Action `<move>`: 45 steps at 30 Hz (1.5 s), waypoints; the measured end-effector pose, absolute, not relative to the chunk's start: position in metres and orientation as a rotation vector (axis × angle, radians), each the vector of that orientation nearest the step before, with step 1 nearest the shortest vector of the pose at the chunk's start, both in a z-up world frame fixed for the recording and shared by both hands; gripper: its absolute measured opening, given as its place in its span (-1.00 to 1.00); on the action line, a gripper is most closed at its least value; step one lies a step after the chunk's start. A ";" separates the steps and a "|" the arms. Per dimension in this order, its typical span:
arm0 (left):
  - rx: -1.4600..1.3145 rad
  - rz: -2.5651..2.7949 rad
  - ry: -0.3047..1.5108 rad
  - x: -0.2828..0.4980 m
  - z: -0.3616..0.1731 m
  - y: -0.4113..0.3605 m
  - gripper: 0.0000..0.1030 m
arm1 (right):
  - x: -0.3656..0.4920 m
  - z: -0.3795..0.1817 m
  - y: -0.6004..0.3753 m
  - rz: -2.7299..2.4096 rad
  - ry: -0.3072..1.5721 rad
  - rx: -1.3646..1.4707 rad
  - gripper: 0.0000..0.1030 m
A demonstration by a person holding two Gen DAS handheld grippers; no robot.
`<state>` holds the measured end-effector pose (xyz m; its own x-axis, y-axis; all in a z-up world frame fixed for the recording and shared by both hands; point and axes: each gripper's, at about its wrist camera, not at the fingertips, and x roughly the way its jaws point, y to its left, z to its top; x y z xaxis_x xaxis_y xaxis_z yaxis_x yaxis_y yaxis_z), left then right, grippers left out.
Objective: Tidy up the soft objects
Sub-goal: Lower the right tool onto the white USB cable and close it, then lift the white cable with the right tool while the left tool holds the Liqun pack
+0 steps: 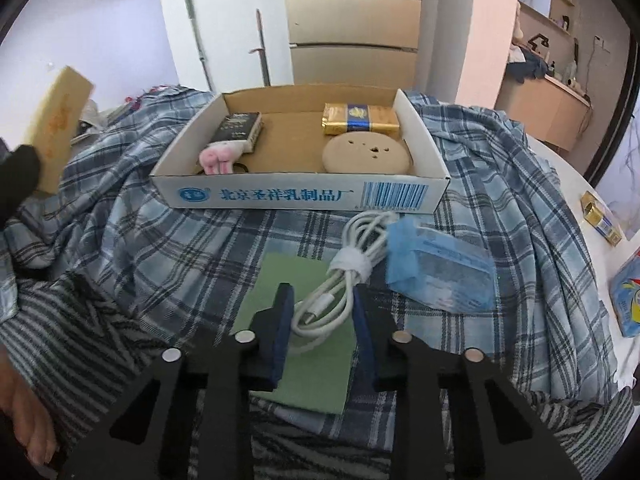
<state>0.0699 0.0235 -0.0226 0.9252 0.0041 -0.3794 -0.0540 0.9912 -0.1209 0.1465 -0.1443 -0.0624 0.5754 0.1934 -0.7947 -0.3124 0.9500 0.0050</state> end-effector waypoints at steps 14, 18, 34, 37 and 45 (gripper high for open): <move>-0.119 0.016 0.346 0.060 -0.017 0.019 0.76 | 0.110 -0.049 -0.150 0.404 0.760 -0.174 -0.87; -0.115 0.018 0.341 0.059 -0.015 0.017 0.76 | 0.109 -0.052 -0.142 0.388 0.759 -0.218 -0.88; -0.115 0.014 0.330 0.058 -0.014 0.017 0.76 | 0.111 -0.048 -0.156 0.394 0.749 -0.124 -0.89; -0.115 0.015 0.338 0.060 -0.015 0.017 0.76 | 0.116 -0.058 -0.150 0.428 0.835 -0.143 -0.87; -0.107 0.009 0.345 0.063 -0.017 0.017 0.76 | 0.115 -0.053 -0.146 0.474 0.850 -0.155 0.38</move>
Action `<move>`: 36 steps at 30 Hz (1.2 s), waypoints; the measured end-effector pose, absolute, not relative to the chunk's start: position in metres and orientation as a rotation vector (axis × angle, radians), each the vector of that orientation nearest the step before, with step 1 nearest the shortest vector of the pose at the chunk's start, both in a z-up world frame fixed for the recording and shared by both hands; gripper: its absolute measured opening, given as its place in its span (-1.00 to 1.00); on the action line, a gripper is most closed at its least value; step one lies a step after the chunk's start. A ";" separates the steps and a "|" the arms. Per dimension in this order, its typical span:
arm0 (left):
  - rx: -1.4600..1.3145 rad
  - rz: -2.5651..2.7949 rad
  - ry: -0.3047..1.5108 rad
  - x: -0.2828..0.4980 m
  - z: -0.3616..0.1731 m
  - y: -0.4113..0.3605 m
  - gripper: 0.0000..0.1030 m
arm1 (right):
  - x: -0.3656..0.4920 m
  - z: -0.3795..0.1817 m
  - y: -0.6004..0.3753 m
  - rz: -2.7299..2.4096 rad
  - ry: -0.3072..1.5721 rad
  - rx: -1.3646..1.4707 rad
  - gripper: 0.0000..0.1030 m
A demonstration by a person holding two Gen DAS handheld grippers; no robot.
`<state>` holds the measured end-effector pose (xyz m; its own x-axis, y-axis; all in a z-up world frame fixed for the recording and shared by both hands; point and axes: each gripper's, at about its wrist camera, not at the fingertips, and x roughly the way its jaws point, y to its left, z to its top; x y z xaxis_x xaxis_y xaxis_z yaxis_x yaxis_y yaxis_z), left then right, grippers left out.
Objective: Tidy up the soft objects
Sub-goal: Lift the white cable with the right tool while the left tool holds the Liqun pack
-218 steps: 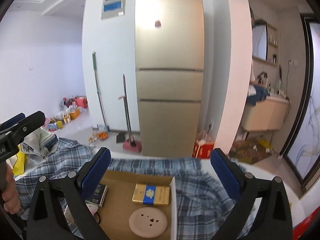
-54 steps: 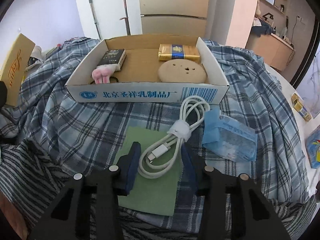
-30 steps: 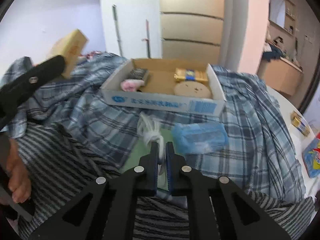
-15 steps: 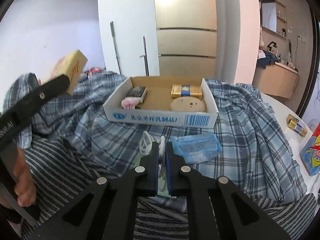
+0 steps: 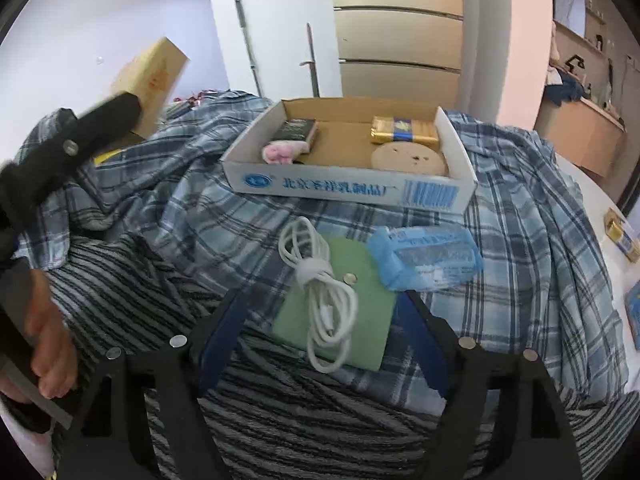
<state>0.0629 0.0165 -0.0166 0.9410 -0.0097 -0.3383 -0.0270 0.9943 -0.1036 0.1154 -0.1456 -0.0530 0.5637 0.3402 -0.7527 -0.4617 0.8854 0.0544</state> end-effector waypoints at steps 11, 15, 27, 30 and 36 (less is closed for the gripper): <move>-0.127 0.012 0.351 0.064 -0.018 0.025 0.76 | 0.145 -0.063 -0.115 0.548 0.902 -0.339 -0.20; -0.109 0.000 0.357 0.065 -0.018 0.021 0.76 | 0.149 -0.077 -0.118 0.514 0.928 -0.327 -0.37; -0.104 -0.008 0.379 0.068 -0.020 0.020 0.76 | 0.141 -0.066 -0.129 0.514 0.835 -0.259 -0.61; -0.100 -0.011 0.374 0.067 -0.020 0.019 0.76 | 0.136 -0.051 -0.141 0.492 0.739 -0.200 -0.61; -0.065 -0.026 0.363 0.063 -0.019 0.010 0.76 | 0.131 -0.029 -0.166 0.437 0.602 -0.063 -0.61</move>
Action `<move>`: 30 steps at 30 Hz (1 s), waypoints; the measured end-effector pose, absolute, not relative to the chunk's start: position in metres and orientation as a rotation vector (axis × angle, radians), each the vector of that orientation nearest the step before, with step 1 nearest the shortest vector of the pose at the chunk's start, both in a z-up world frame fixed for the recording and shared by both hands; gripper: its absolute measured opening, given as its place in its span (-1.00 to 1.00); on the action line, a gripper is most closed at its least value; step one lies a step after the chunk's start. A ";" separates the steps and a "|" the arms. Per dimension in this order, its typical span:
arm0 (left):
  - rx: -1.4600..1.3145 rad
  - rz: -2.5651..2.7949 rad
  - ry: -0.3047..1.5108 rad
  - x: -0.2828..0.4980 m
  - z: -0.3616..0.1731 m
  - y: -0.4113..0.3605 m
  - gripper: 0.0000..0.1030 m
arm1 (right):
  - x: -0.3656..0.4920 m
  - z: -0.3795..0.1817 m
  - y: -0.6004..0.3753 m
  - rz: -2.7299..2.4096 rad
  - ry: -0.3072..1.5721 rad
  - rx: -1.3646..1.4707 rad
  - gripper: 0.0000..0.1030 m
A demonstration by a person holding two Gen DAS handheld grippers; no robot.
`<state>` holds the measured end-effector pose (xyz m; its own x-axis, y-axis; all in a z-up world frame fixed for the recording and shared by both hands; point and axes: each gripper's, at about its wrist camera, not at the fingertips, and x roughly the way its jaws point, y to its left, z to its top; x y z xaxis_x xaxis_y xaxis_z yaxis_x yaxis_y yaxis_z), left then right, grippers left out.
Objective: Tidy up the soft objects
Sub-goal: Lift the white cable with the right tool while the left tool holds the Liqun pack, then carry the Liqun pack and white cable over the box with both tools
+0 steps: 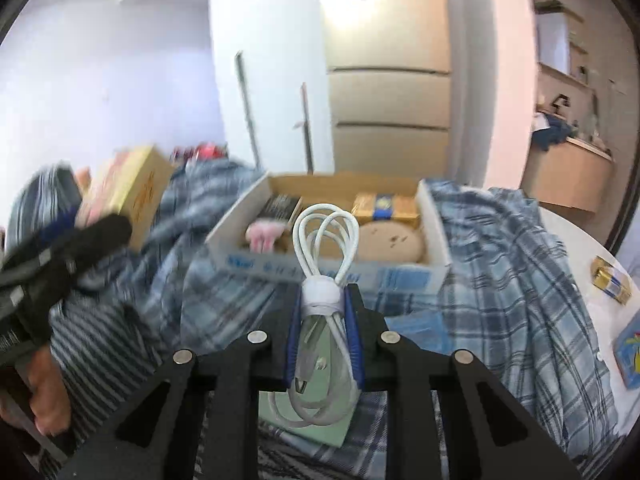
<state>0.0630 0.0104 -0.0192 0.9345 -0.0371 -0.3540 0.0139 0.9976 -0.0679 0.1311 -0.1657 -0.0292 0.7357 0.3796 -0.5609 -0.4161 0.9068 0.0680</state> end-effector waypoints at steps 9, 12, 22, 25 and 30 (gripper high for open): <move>-0.068 -0.014 0.372 0.054 -0.013 0.014 0.76 | 0.127 -0.020 -0.171 0.400 0.569 -0.050 -0.61; -0.009 0.007 0.356 0.051 -0.001 0.005 0.76 | 0.127 -0.004 -0.173 0.396 0.555 -0.066 -0.61; 0.054 -0.008 0.273 0.051 0.062 -0.027 0.76 | 0.135 0.086 -0.188 0.351 0.419 -0.059 -0.61; 0.041 -0.018 0.261 0.063 0.080 -0.027 0.76 | 0.142 0.116 -0.192 0.320 0.363 -0.061 -0.61; 0.046 0.000 0.296 0.095 0.096 -0.021 0.76 | 0.163 0.148 -0.195 0.298 0.325 -0.027 -0.61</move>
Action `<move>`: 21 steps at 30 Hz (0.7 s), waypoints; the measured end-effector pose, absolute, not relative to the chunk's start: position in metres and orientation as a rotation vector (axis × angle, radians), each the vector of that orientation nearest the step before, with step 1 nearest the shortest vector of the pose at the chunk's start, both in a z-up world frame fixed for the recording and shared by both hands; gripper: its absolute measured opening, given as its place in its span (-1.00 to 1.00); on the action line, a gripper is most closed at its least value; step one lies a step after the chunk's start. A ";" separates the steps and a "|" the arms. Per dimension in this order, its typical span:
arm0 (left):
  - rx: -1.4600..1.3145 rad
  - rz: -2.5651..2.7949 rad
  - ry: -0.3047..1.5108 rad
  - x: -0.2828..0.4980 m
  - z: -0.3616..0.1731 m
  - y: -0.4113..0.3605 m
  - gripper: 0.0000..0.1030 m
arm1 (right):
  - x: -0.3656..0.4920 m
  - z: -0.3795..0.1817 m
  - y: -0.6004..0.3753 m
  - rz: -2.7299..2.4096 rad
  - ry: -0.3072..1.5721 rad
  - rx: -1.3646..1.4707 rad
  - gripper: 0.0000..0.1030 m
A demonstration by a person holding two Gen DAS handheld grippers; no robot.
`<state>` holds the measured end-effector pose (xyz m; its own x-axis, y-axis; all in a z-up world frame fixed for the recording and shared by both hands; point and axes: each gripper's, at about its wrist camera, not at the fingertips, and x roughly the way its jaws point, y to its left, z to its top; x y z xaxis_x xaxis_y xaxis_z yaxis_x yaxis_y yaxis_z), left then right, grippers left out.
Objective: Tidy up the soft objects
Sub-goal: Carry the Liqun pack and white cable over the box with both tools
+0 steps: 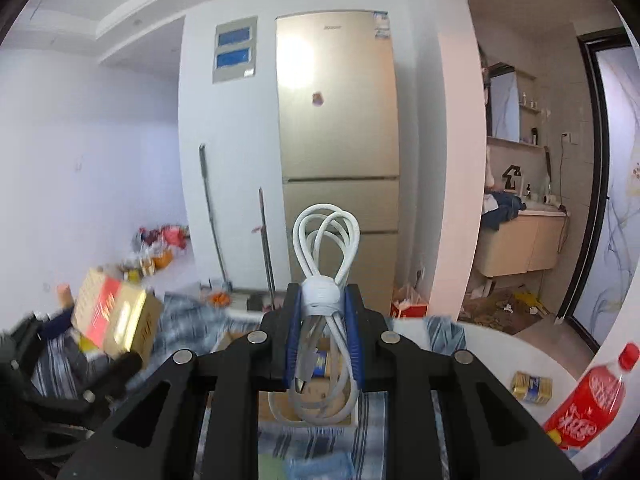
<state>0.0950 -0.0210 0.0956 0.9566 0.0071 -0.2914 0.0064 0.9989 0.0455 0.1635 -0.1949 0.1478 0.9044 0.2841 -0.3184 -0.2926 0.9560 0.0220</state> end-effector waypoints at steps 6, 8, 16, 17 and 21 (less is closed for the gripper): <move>0.022 0.026 0.386 0.136 0.107 -0.017 0.76 | 0.196 0.146 -0.189 0.313 0.327 0.054 -0.61; 0.015 0.018 0.447 0.153 0.107 -0.018 0.76 | 0.206 0.138 -0.182 0.311 0.327 0.020 -0.61; -0.002 0.006 0.513 0.216 0.120 -0.022 0.76 | 0.264 0.119 -0.175 0.288 0.464 0.018 -0.61; -0.007 0.004 0.524 0.223 0.119 -0.022 0.76 | 0.270 0.115 -0.174 0.286 0.481 0.011 -0.61; 0.005 0.001 0.569 0.249 0.100 -0.025 0.76 | 0.285 0.080 -0.169 0.301 0.560 -0.008 -0.61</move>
<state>0.2492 -0.0252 0.1002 0.8424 0.0022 -0.5388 0.0003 1.0000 0.0046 0.2845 -0.1694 0.0801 0.8045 0.2787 -0.5246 -0.2828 0.9563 0.0744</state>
